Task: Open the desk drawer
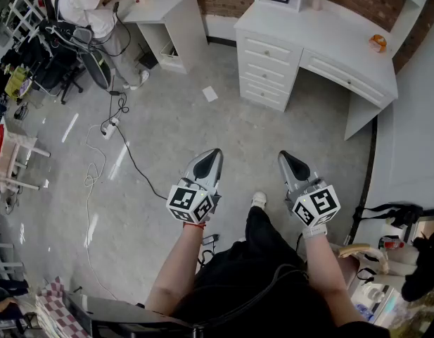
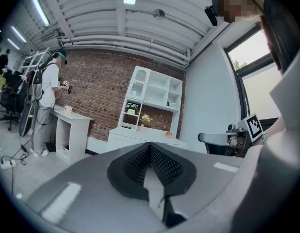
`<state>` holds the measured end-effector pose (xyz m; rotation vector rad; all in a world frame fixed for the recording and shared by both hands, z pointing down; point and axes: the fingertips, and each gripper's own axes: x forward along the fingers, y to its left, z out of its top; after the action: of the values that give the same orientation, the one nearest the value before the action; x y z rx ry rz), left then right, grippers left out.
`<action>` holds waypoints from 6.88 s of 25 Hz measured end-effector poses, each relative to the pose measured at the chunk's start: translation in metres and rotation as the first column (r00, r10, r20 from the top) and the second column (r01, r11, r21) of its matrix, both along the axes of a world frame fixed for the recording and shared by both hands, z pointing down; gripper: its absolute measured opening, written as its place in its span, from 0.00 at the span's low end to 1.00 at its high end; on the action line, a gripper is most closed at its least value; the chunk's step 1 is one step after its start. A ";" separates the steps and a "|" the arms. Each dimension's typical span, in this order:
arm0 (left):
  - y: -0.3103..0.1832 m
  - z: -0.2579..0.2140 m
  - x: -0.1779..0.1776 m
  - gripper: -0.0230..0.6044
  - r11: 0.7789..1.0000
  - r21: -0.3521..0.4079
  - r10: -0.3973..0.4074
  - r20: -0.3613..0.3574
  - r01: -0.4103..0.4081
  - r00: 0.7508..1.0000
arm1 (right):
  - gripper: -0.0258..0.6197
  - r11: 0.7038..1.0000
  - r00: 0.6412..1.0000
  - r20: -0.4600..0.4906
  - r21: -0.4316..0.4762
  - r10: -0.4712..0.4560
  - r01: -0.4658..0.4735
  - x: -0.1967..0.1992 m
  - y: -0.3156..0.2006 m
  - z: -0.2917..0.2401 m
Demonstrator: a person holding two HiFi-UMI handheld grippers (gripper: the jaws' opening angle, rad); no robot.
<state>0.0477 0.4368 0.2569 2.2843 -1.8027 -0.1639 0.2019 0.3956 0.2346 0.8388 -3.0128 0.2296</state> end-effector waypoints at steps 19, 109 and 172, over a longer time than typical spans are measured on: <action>-0.166 0.010 -0.010 0.04 0.999 -0.048 0.018 -0.003 -0.018 1.000 | 0.04 0.993 0.994 -0.017 -0.044 0.108 -0.109 0.015 -0.170 0.019; -0.648 0.224 -0.118 0.04 0.878 -0.103 0.458 -0.104 -0.468 0.883 | 0.04 0.855 0.859 -0.148 -0.109 0.490 -0.507 -0.181 -0.610 0.240; -0.719 0.298 -0.091 0.04 0.887 -0.102 0.443 -0.087 -0.450 0.892 | 0.16 0.674 0.702 -0.087 -0.218 0.707 -0.706 -0.193 -0.692 0.328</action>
<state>-0.0437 -0.2823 0.5551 2.5009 -1.1740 -0.0423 0.0086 -0.2968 0.5625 1.9275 -2.4048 0.5708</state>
